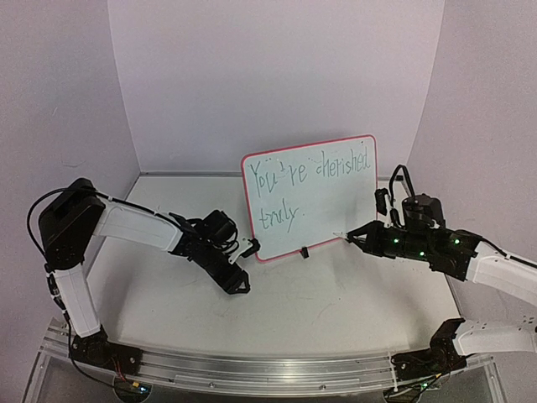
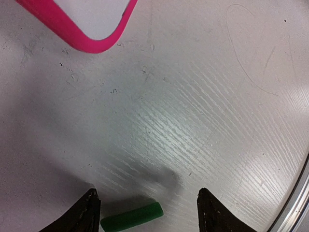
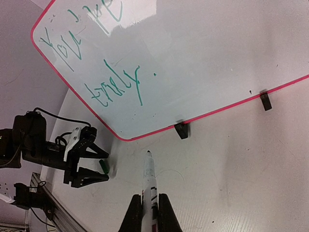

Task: Write a sentence on the whiteboard
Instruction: Pick up the pen cap from the center of the board.

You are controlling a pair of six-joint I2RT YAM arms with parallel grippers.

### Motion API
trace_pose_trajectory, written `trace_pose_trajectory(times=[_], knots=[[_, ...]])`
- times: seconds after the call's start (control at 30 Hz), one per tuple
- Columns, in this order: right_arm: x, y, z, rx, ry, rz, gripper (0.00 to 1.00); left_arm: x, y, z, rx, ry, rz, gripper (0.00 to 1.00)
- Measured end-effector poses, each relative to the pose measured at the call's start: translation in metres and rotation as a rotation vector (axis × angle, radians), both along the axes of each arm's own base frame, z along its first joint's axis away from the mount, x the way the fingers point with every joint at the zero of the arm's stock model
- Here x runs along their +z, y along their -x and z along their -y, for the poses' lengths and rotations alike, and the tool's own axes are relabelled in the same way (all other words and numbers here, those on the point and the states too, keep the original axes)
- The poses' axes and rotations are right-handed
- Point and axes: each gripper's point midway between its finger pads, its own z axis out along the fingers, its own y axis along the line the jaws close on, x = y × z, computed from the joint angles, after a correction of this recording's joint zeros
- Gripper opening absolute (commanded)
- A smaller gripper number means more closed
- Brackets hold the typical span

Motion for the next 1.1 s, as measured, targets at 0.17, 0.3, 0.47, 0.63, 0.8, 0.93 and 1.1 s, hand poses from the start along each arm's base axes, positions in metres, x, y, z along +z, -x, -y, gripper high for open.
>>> trace_pose_trajectory(times=[0.17,0.3,0.47,0.63,0.8,0.93,1.1], knots=[[-0.001,0.0,0.0,-0.001,0.001,-0.002,0.0,-0.001,0.01,-0.013,0.028,-0.02,-0.008,0.67],[-0.004,0.001,0.001,-0.002,0.003,-0.009,0.0,0.0,0.024,-0.019,0.037,-0.025,-0.028,0.64],[-0.006,0.001,0.001,-0.003,0.005,-0.013,0.0,-0.001,0.038,-0.02,0.031,-0.031,-0.046,0.62],[-0.006,0.001,0.001,-0.003,0.002,-0.012,0.0,-0.002,0.039,-0.022,0.03,-0.052,-0.036,0.62],[-0.009,0.002,0.001,-0.006,0.0,-0.017,0.0,-0.001,0.029,-0.028,0.044,-0.099,0.014,0.66],[-0.011,0.003,0.003,-0.008,0.0,-0.021,0.0,0.008,0.018,-0.024,0.044,-0.101,0.061,0.67],[-0.01,0.004,0.003,-0.009,-0.006,-0.017,0.0,0.017,0.009,-0.011,0.02,-0.073,0.088,0.63]])
